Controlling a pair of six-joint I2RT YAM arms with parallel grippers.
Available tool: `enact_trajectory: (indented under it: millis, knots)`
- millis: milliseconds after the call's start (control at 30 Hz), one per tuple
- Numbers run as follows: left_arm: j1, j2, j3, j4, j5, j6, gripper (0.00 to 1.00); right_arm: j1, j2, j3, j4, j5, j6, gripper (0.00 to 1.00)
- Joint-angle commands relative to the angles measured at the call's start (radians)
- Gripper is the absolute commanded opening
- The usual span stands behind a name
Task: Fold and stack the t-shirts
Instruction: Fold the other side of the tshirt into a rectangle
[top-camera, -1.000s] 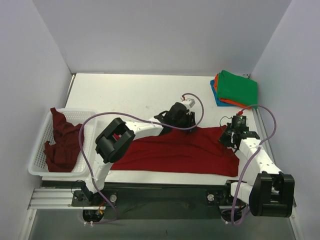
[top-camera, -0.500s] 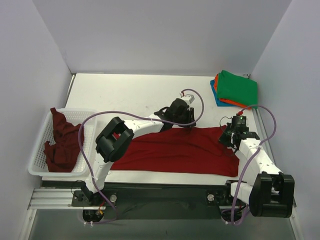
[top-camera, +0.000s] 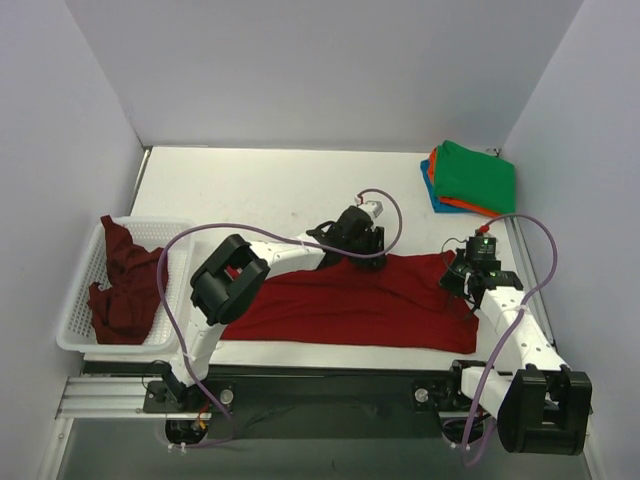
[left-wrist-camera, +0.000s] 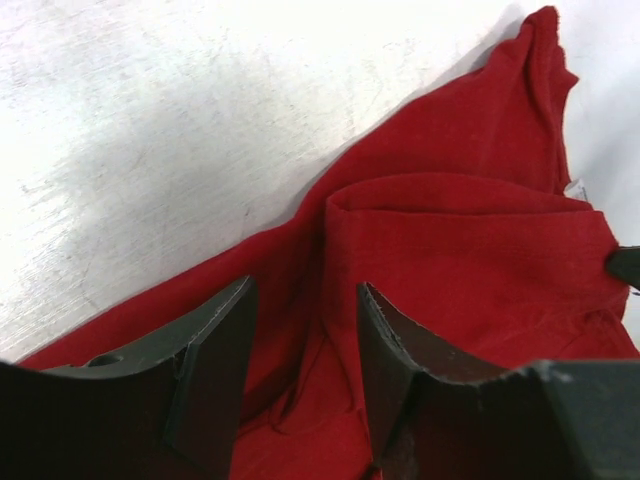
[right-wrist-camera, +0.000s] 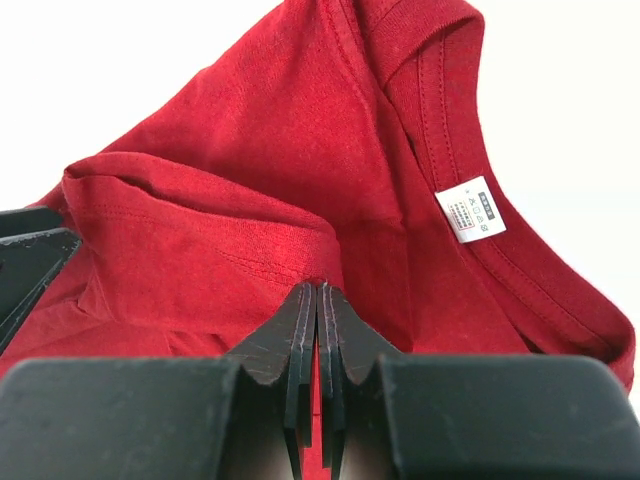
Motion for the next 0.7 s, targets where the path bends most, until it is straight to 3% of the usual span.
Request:
enact_trajectory:
  millis: [0,400,667]
  knots:
    - [-0.001,-0.008,0.021,0.073,0.032,-0.011,0.55,0.01,-0.026,-0.009,-0.036,0.024,0.001,0.01]
    - [0.0,0.069,0.101,0.079,0.072,-0.013,0.54,0.018,-0.066,-0.026,-0.056,0.022,-0.002,0.01]
    - [0.0,0.061,0.095,0.119,0.092,-0.028,0.43,0.022,-0.089,-0.044,-0.059,0.025,0.001,0.01]
